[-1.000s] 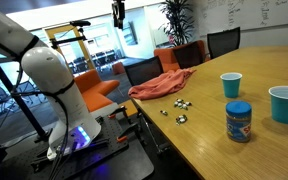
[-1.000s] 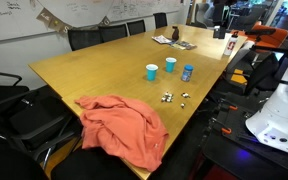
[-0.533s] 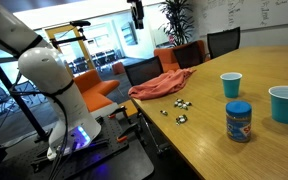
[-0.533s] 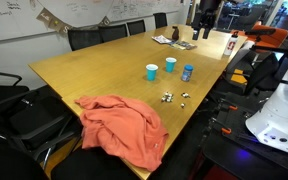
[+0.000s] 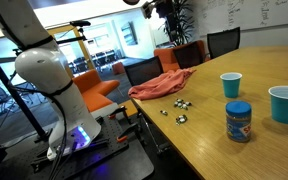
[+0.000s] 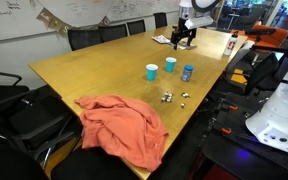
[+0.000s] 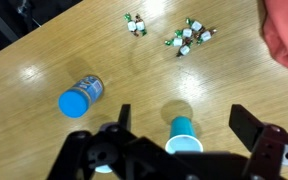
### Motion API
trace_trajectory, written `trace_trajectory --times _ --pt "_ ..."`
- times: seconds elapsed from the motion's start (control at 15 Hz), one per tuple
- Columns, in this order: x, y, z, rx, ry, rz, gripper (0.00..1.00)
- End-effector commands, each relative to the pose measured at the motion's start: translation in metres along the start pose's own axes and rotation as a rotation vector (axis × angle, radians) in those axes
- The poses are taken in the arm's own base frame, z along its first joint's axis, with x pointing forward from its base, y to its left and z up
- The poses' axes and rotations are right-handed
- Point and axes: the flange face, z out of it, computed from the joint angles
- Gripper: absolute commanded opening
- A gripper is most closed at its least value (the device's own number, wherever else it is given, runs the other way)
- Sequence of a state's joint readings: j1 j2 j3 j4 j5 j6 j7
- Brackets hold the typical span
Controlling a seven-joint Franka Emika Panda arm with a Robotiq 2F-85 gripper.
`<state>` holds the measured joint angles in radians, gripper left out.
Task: Move the blue cup on the left to the left side of the table
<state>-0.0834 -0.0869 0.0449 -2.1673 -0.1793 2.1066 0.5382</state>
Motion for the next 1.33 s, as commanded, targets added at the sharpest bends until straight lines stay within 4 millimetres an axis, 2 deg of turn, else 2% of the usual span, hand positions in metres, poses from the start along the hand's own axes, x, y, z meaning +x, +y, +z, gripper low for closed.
trace_trajectory --times 0.0,0.2,0.27,0.4,0.53,0.67,0.87,1.13,1.27 --pt "0.045 0.000 0.035 -0.052 0.015 0.109 1.00" --pt "0.065 -0.002 0.057 -0.068 0.020 0.160 1.00" --pt "0.050 0.005 0.054 -0.053 -0.002 0.128 1.00" --pt "0.060 0.003 0.064 -0.064 -0.005 0.142 1.00" --pt "0.063 0.000 0.065 -0.064 -0.004 0.141 1.00" --pt "0.076 -0.001 0.075 -0.052 0.089 0.220 1.00" --pt "0.102 -0.002 0.114 0.017 0.133 0.386 1.00" --pt "0.125 -0.001 0.186 0.113 0.110 0.553 1.00" --pt "0.135 -0.002 0.216 0.188 0.094 0.640 1.00"
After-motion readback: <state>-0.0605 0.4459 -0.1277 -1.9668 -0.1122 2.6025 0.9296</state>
